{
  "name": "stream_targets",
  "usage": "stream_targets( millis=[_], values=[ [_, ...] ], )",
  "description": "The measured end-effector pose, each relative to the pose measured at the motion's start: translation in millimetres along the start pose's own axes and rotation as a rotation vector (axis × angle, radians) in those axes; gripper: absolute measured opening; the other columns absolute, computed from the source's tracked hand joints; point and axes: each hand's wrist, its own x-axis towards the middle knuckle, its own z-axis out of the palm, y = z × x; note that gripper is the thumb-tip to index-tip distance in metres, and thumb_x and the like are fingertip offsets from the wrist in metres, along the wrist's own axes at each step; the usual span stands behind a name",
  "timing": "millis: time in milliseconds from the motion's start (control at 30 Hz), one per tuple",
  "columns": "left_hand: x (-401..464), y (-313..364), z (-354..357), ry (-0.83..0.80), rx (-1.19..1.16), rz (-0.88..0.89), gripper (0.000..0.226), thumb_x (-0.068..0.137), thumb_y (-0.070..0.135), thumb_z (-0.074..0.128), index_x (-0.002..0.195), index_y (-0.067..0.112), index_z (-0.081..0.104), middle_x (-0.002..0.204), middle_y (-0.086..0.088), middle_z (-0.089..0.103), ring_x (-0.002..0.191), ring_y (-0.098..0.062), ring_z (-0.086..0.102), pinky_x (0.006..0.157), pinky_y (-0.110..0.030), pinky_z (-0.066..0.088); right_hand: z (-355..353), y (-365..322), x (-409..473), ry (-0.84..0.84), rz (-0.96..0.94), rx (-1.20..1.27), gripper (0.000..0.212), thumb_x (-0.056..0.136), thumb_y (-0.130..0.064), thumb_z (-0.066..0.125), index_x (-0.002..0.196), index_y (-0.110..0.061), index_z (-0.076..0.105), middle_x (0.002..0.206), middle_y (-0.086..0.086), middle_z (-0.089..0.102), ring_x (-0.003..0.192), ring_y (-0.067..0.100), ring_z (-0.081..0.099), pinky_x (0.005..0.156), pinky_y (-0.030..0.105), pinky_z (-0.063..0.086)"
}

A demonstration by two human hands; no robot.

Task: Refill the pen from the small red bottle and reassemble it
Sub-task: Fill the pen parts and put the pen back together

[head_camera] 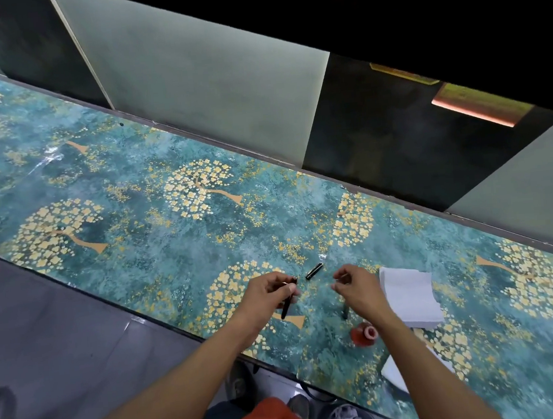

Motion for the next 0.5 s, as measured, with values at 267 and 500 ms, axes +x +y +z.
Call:
stream_targets(
  millis=[267,500],
  values=[
    [-8,4,-9,-0.016,-0.152,-0.056,0.021,0.101,0.015,0.056,0.11,0.011,0.075,0.083,-0.004,0.067,0.063,-0.014,0.057,0.056,-0.024,0.04,-1,18,37,-0.199,0.187,-0.511,0.012,0.082,-0.009,0.06,0.084,-0.013,0.049,0.074,0.003,0.054,0.066,0.02,0.055,0.048,0.029,0.034],
    [-10,1,-12,0.029,-0.213,-0.108,0.022,0.1,0.006,0.055,0.116,0.008,0.071,0.092,-0.007,0.073,0.072,-0.016,0.064,0.062,-0.026,0.046,13,6,41,-0.158,0.118,-0.484,0.014,0.08,-0.002,0.056,0.088,-0.014,0.058,0.084,0.005,0.064,0.078,0.025,0.064,0.063,0.035,0.052]
  ],
)
